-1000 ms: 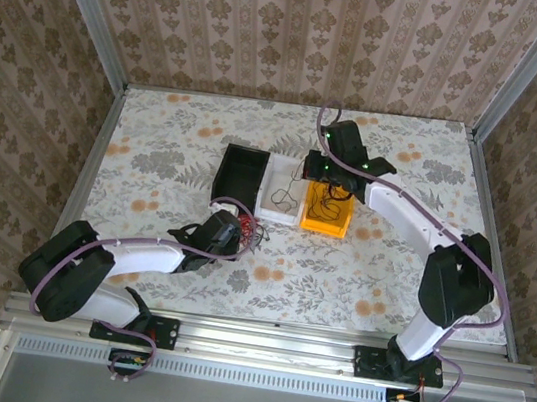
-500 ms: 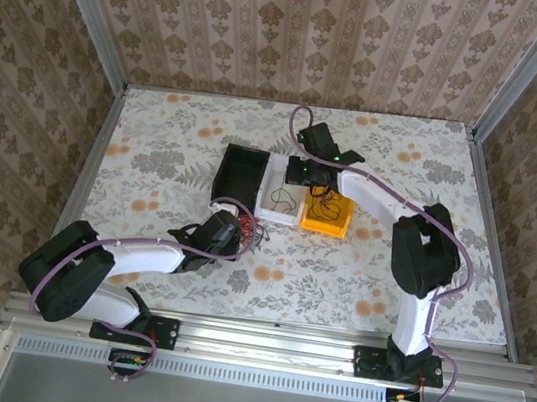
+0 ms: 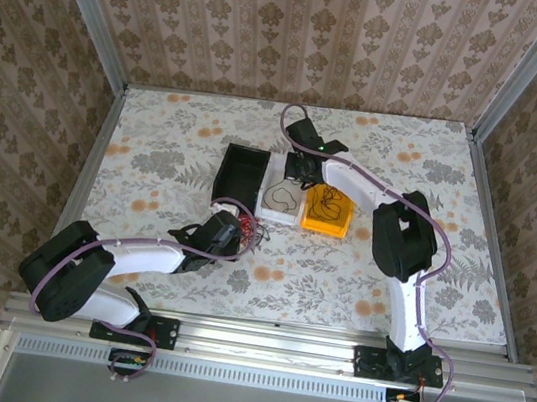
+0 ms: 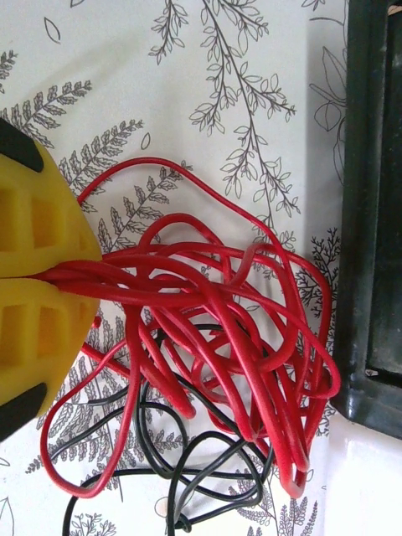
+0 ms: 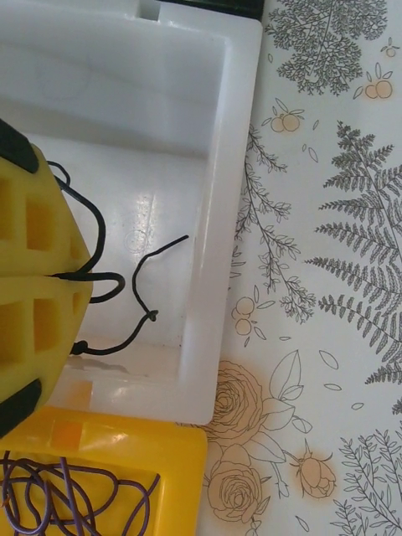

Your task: Untangle the cables

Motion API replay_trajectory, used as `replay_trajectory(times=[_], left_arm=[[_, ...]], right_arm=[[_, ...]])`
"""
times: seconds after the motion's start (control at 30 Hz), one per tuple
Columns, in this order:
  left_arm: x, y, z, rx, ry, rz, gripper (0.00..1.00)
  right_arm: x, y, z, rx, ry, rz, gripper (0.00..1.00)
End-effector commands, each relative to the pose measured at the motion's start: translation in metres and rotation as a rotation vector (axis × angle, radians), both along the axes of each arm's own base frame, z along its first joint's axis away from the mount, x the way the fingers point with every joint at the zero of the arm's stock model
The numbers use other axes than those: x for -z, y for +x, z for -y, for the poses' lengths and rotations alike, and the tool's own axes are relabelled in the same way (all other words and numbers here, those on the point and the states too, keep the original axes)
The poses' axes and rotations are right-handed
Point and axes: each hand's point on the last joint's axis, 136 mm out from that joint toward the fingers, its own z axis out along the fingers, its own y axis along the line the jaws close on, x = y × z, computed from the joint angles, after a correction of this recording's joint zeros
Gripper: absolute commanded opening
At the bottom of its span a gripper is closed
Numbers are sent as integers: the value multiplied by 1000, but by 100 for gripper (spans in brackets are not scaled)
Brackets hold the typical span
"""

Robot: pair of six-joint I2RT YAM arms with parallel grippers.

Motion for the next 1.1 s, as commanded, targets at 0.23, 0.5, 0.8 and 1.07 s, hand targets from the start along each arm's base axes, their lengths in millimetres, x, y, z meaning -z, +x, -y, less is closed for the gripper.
replay_trajectory(times=[0.23, 0.5, 0.8, 1.07], left_arm=[[1, -1, 1, 27, 26, 0, 0], [-1, -5, -1, 32, 5, -6, 0], [-3, -7, -5, 22, -27, -9, 0], [-3, -8, -5, 27, -26, -14, 0]], right_arm=[[-56, -27, -20, -160, -24, 163, 51], [-83, -99, -22, -252, 3, 251, 53], [8, -166, -74, -389, 272, -54, 51], [49, -164, -86, -398, 259, -153, 49]])
